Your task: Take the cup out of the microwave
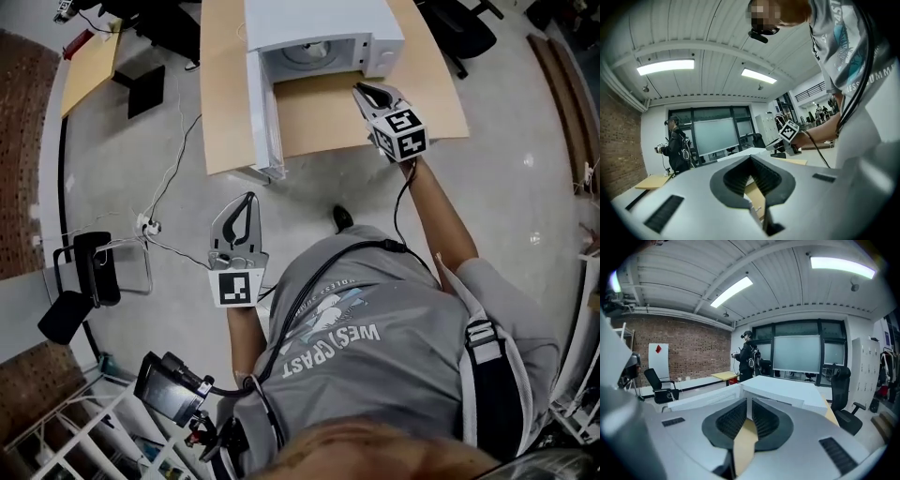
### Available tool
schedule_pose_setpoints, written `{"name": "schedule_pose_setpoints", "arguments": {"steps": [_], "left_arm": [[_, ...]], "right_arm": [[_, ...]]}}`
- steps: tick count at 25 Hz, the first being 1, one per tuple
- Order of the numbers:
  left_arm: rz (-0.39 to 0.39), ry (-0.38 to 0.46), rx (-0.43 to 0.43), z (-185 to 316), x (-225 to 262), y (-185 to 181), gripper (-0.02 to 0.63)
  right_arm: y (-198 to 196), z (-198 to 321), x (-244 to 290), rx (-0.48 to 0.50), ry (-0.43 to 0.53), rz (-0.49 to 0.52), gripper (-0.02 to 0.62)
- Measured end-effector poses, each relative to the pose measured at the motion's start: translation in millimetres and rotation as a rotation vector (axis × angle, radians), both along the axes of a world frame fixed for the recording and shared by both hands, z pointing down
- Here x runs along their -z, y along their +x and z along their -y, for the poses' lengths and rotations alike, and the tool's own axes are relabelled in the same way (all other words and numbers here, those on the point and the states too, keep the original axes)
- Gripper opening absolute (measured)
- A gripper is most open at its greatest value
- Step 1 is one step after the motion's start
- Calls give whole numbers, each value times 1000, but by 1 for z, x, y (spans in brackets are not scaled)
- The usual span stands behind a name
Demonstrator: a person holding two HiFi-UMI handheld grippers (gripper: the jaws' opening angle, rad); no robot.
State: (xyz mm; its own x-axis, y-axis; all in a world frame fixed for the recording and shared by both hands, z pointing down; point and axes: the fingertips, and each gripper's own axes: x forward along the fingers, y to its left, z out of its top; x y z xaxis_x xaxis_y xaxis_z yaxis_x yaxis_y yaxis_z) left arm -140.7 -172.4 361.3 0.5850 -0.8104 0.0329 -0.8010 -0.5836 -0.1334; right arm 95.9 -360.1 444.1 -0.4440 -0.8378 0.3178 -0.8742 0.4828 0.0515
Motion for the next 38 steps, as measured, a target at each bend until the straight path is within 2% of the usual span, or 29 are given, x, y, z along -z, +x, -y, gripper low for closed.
{"name": "schedule_pose_setpoints", "arguments": {"steps": [3, 5, 10, 14, 20, 25, 30, 38], "left_arm": [[14, -44, 35, 34, -10, 11, 43], [28, -80, 63, 50, -16, 11, 43], [48, -140, 107, 87, -31, 24, 43], [67, -189, 142, 92, -40, 36, 43], [87, -241, 205, 112, -54, 22, 43], [88, -255, 225, 100, -54, 24, 43], [90, -252, 229, 92, -52, 27, 43], [99, -227, 196, 86, -51, 28, 43]], "right_arm": [[4, 72, -40, -2, -58, -3, 16], [-1, 114, -70, 4, -109, -6, 94], [2, 207, -139, -28, -195, -70, 100], [12, 253, -178, -89, -216, -116, 100], [-4, 309, -211, -81, -225, -139, 100], [0, 312, -219, -103, -234, -161, 98], [11, 300, -219, -144, -276, -79, 75], [3, 251, -208, -76, -261, 10, 74]]}}
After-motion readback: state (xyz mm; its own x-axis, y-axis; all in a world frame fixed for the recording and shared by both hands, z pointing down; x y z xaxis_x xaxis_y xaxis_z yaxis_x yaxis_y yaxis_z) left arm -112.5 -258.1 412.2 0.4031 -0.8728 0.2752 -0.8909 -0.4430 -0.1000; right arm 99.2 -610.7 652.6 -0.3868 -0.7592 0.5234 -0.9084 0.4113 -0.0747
